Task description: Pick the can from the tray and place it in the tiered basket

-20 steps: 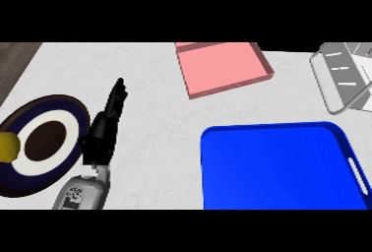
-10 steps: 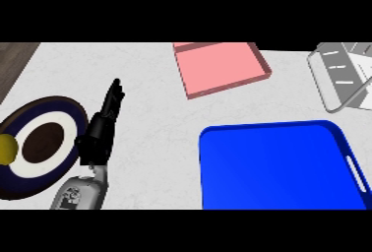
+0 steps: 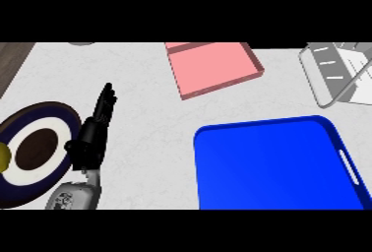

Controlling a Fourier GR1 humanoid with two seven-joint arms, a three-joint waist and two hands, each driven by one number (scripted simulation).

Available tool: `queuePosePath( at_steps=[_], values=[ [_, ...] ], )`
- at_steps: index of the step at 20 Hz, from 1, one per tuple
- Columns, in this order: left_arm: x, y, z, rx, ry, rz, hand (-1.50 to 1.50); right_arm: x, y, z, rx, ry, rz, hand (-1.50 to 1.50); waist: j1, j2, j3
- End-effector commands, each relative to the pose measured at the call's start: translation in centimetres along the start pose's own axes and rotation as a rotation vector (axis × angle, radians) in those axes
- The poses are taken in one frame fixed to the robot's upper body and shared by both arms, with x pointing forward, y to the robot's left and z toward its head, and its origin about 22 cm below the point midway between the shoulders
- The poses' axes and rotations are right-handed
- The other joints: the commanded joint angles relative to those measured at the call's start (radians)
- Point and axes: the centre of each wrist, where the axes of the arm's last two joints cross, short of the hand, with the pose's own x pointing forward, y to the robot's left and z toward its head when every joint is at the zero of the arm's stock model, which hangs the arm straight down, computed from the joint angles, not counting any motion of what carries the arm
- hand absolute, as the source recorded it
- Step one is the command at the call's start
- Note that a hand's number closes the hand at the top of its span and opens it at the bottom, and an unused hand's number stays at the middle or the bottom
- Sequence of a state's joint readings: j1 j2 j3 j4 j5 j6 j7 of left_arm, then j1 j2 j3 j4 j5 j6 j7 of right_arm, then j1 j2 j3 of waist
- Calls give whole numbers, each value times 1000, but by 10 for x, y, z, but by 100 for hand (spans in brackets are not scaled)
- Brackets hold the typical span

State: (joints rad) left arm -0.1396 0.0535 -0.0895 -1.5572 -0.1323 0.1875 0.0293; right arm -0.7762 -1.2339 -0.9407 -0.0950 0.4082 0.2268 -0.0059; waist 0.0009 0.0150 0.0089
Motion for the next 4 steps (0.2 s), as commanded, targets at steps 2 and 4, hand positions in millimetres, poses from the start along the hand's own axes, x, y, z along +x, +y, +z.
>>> queuePosePath(
  at_steps=[2, 4],
  values=[
    [1, 4, 7, 24, 3, 5, 0, -47, -50, 20, 14, 11, -32, -150, -23, -8, 3],
    [2, 12, 3, 53, 0, -1, 0, -70, -53, 25, 32, -29, -61, -150, -36, -8, 5]
  ],
)
